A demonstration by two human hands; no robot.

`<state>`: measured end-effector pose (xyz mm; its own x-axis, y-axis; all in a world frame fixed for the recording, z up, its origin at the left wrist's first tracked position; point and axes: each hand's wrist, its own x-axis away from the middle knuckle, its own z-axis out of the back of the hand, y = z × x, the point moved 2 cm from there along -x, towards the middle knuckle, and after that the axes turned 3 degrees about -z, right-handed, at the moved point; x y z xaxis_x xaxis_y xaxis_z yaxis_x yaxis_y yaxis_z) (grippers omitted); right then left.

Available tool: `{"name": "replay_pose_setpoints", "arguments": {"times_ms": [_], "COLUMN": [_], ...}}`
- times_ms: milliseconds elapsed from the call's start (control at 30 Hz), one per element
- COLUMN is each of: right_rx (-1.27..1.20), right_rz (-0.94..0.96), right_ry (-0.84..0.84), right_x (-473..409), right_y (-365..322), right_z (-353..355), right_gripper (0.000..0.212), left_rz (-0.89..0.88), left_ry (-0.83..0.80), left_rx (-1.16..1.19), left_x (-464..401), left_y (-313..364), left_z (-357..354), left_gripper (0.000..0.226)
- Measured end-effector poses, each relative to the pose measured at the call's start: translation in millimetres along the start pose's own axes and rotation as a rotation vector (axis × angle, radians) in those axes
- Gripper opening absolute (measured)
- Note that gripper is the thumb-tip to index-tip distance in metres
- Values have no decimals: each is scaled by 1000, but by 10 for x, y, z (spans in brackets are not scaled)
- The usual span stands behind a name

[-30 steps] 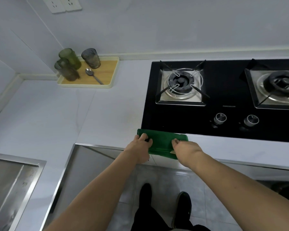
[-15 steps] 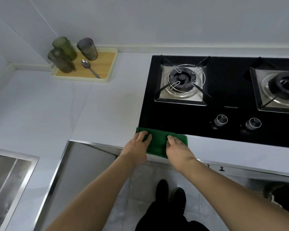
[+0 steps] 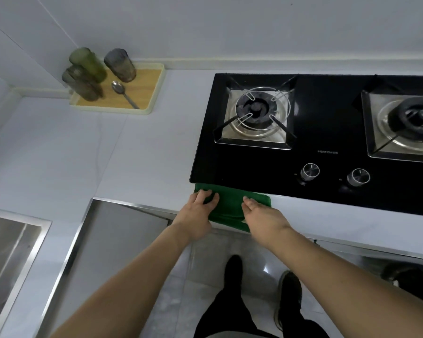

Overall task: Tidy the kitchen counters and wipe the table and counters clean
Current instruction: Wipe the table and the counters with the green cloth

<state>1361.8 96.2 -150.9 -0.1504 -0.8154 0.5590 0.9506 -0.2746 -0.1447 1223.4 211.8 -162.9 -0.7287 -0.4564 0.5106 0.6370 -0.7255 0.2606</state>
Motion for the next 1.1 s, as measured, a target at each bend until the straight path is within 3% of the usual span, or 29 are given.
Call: {"name": "replay_pose_setpoints", "arguments": {"times_ms": [233, 467, 733, 1100], "right_rx": [-11, 53, -17, -30], "right_rz": [-77, -173, -156, 26], "right_ry": [-62, -120, -87, -41], "right_x": [195, 29, 41, 308], "right_y": [262, -22, 50, 623], "right_z": [20, 170, -39, -198], "right_gripper": [63, 29, 55, 64], "left_rz": [-14, -113, -160, 85], "left_ry": [-13, -11, -51, -71], "left_rx": [-8, -52, -207, -66], "left_x": [-85, -17, -64, -85], "left_y": [397, 154, 144, 852], "left_z": [-94, -68, -77, -77], "left_gripper": [79, 78, 78, 73]}}
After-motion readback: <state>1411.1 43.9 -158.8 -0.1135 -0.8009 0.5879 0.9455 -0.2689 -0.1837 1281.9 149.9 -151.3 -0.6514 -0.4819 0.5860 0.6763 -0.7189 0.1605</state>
